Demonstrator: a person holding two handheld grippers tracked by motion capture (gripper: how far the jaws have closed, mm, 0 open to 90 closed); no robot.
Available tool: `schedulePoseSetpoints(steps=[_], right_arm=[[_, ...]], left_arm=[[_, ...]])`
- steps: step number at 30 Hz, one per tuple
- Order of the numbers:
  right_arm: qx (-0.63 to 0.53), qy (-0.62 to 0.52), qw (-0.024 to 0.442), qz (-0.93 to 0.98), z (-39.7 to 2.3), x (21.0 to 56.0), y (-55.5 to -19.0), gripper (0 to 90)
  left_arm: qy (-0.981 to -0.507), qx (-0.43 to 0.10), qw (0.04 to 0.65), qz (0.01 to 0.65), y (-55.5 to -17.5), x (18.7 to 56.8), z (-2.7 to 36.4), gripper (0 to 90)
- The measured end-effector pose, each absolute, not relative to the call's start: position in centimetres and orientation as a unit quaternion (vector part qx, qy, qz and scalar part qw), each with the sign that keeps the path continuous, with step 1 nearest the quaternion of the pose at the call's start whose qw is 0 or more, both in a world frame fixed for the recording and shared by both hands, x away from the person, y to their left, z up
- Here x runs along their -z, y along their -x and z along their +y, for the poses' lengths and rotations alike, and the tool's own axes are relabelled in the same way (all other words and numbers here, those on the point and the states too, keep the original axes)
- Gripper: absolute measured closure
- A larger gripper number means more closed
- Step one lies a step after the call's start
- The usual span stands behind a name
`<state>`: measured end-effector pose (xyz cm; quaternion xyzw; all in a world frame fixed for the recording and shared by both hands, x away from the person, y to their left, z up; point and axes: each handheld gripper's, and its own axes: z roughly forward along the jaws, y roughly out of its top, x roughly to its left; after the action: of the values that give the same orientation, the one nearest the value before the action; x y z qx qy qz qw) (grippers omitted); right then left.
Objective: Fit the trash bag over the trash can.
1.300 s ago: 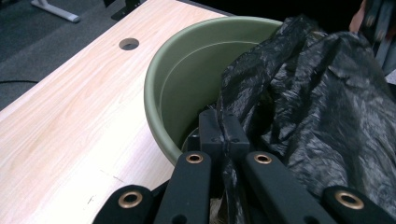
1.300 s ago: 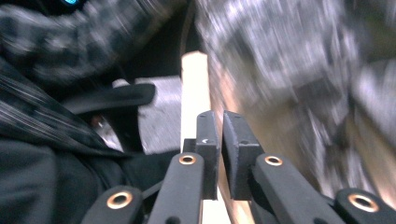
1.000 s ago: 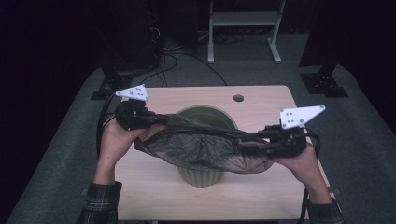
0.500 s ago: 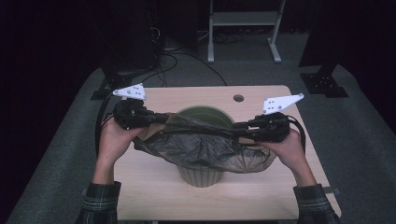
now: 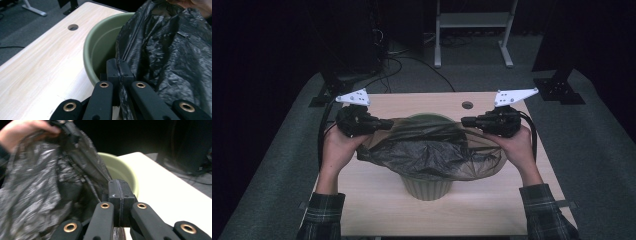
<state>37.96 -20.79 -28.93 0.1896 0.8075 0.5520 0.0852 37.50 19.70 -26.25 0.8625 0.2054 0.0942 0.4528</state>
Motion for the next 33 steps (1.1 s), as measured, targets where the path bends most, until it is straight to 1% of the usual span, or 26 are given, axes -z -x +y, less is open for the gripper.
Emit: schedulePoseSetpoints(steps=[10, 18, 22, 28, 33], right_arm=[[-0.548, -0.232, 0.121, 0.795, -19.7, 29.8, -41.1, 89.9], [-0.519, -0.262, 0.141, 0.801, -18.4, 31.4, -42.7, 89.9], [-0.506, -0.276, 0.139, 0.805, -17.8, 32.3, -43.2, 90.0], [-0.491, -0.285, 0.144, 0.811, -16.9, 33.7, -43.4, 90.0], [-0.48, -0.298, 0.135, 0.814, -17.0, 35.3, -43.7, 90.0]], left_arm=[[-0.85, -0.128, 0.456, 0.23, -39.4, 27.7, 19.9, 89.9], [-0.851, -0.122, 0.445, 0.253, -40.8, 30.0, 19.9, 89.9], [-0.853, -0.115, 0.436, 0.264, -41.3, 31.1, 19.6, 89.9], [-0.862, -0.123, 0.412, 0.268, -41.4, 32.1, 19.2, 89.9], [-0.868, -0.114, 0.399, 0.274, -41.4, 33.8, 19.4, 89.9]])
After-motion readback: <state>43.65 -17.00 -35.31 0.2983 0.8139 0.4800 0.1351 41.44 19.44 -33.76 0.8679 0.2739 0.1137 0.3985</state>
